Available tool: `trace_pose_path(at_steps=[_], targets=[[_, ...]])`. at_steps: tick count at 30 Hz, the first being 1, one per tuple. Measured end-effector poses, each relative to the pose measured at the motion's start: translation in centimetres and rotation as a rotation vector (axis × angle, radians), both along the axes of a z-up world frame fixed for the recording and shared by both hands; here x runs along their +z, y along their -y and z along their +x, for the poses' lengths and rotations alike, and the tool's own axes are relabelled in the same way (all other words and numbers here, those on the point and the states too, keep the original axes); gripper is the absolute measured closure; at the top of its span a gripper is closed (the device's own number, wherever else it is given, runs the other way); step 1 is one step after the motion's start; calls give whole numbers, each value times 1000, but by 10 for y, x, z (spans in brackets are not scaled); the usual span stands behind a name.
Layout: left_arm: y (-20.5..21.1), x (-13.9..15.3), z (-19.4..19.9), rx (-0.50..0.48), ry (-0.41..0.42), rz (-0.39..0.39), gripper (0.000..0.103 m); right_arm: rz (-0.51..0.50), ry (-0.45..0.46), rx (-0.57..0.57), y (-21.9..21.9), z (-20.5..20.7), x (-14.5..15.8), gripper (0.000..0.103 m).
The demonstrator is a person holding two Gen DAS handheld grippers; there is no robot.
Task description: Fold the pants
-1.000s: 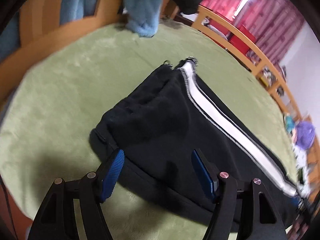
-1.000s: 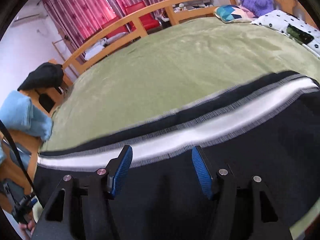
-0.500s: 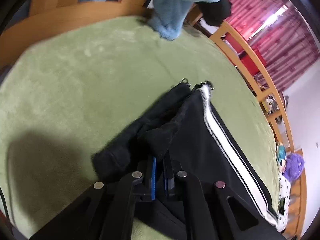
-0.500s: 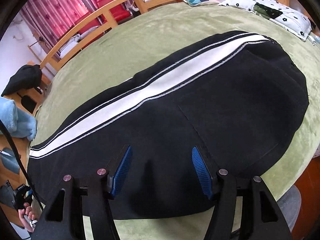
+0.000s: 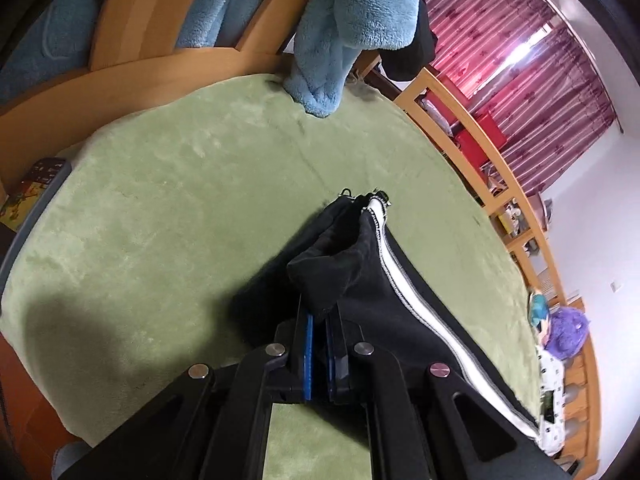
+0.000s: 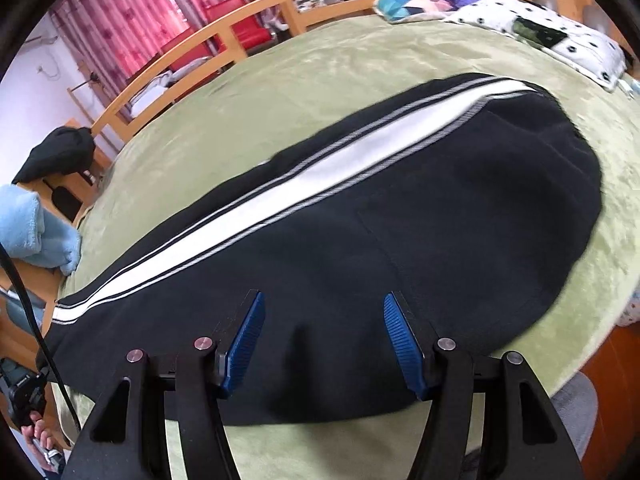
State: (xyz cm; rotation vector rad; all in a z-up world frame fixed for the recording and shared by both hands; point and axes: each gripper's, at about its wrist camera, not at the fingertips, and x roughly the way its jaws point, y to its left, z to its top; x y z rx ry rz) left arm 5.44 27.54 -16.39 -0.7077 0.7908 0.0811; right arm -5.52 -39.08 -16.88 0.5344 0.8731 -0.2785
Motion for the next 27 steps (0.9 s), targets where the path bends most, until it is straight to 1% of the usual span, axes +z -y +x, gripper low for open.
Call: trace_pose_path(at_steps=[2, 4, 6, 8, 9, 10, 11, 12, 13, 14, 15, 17, 19, 20, 22, 23, 25, 27], targets=[[4, -5, 6, 6, -44, 42, 97, 10, 6, -25, 11, -9, 0, 42], [10, -19, 13, 18, -129, 85, 92, 7, 7, -47, 20, -18, -2, 42], [17, -29, 20, 12, -213, 103, 92, 5, -6, -63, 28, -24, -6, 42], [27, -26, 25, -13, -258, 151, 92, 11, -13, -73, 35, -28, -10, 42], [31, -21, 26, -26, -256, 175, 92, 11, -14, -78, 38, -30, -11, 42], [36, -14, 25, -37, -248, 200, 87, 7, -17, -83, 42, -31, -12, 42], [40, -6, 25, -48, -239, 219, 79, 1, -20, -87, 45, -32, -13, 42], [46, 6, 23, -61, -215, 235, 59, -10, -25, -90, 50, -33, -13, 42], [48, 15, 19, -62, -186, 241, 42, -21, -29, -95, 54, -34, -14, 42], [51, 25, 13, -53, -148, 256, 39, -32, -32, -104, 59, -36, -14, 42], [55, 36, 6, -42, -112, 282, 39, -45, -32, -119, 66, -39, -14, 42], [64, 46, 1, -44, -94, 306, 38, -58, -24, -156, 83, -48, -15, 41], [75, 48, -1, -65, -87, 279, 38, -48, -16, -212, 104, -59, -17, 39], [80, 46, -1, -77, -88, 261, 38, -34, -13, -238, 115, -64, -19, 34], [100, 35, 6, -113, -122, 240, 38, -5, 1, -290, 138, -73, -25, 33], [110, 30, 10, -132, -142, 238, 38, 12, 12, -315, 149, -76, -29, 33], [133, 20, 14, -173, -173, 235, 38, 82, 48, -341, 172, -79, -37, 33], [156, 14, 16, -211, -190, 243, 38, 176, 112, -334, 191, -75, -44, 27]])
